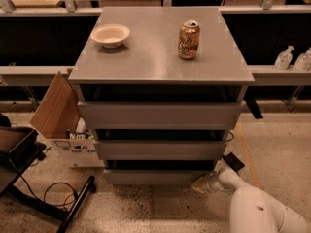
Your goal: Close bottom drawer
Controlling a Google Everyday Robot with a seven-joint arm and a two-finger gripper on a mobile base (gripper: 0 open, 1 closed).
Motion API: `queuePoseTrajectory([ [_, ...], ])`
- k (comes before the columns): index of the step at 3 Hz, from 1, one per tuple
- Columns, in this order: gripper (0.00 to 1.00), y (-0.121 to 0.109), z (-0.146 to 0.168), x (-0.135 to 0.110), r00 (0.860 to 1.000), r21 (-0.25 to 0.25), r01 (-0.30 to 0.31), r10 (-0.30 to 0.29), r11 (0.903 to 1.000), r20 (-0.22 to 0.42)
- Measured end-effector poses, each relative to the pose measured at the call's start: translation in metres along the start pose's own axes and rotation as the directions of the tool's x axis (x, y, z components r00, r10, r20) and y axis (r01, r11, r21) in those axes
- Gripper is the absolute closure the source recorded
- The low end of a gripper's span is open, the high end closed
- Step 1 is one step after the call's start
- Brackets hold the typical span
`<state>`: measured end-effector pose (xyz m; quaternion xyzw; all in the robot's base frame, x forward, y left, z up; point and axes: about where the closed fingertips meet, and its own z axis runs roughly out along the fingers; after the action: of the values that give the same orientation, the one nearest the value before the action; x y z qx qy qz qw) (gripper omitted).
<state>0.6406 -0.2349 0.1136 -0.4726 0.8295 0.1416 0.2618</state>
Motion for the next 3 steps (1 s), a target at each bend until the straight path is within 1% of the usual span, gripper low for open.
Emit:
queuePoseTrajectory([
  [1,1.00,-0.0205,-0.0011,-0.0250,0.999,0.030,0.040,-0.040,0.9988,-0.005],
  [3,1.00,-0.0188,-0.0025,-0.0230,0.999,0.030,0.040,-0.040,0.9988,-0.005],
])
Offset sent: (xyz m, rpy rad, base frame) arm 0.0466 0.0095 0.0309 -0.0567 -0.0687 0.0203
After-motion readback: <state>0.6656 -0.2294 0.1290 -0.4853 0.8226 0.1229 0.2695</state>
